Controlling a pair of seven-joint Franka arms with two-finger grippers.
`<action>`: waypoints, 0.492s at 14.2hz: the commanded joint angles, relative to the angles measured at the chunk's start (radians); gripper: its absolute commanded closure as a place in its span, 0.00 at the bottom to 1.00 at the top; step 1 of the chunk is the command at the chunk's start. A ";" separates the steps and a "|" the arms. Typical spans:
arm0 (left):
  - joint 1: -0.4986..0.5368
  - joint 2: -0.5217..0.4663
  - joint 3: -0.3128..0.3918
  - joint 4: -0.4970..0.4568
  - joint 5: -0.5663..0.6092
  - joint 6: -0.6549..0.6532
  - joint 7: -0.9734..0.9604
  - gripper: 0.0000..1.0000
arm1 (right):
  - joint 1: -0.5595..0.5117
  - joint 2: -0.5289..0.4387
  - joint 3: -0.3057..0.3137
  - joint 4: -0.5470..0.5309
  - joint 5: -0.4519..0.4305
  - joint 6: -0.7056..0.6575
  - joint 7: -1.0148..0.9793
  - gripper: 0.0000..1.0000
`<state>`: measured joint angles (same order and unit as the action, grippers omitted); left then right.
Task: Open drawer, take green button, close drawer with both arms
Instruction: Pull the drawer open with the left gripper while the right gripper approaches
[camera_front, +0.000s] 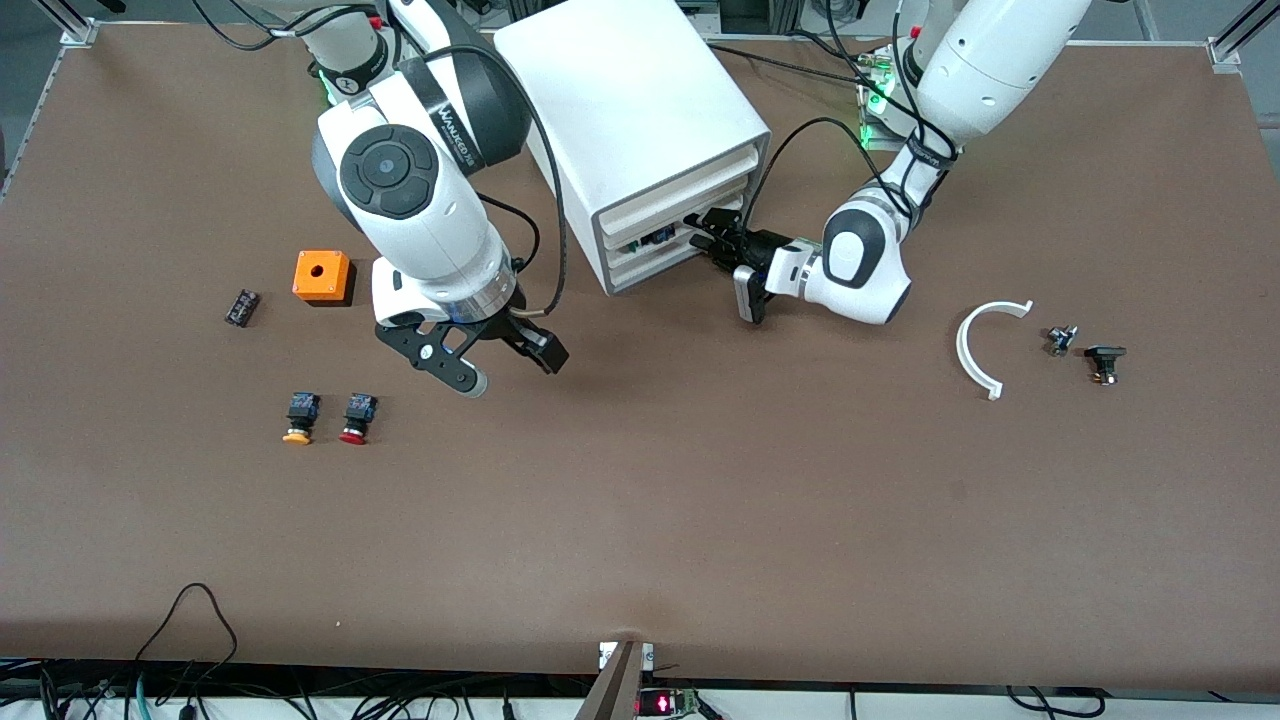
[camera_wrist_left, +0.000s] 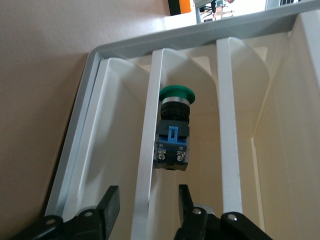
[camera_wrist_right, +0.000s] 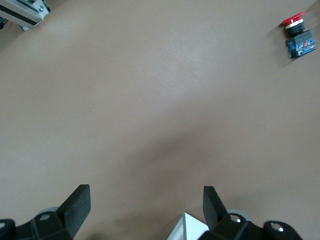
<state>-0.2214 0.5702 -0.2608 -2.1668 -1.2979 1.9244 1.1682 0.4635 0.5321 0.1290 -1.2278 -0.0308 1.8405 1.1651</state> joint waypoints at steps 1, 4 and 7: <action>-0.015 -0.001 0.002 -0.019 -0.040 0.005 0.034 0.56 | 0.030 0.029 -0.008 0.036 -0.003 0.032 0.063 0.00; -0.038 -0.003 0.002 -0.021 -0.037 0.001 0.036 1.00 | 0.041 0.039 -0.009 0.037 -0.003 0.075 0.070 0.00; -0.033 -0.001 0.005 -0.010 -0.032 -0.001 0.016 1.00 | 0.061 0.058 -0.009 0.051 -0.003 0.124 0.103 0.00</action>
<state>-0.2488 0.5739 -0.2607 -2.1750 -1.2997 1.9258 1.1677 0.4975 0.5566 0.1288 -1.2270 -0.0308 1.9458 1.2232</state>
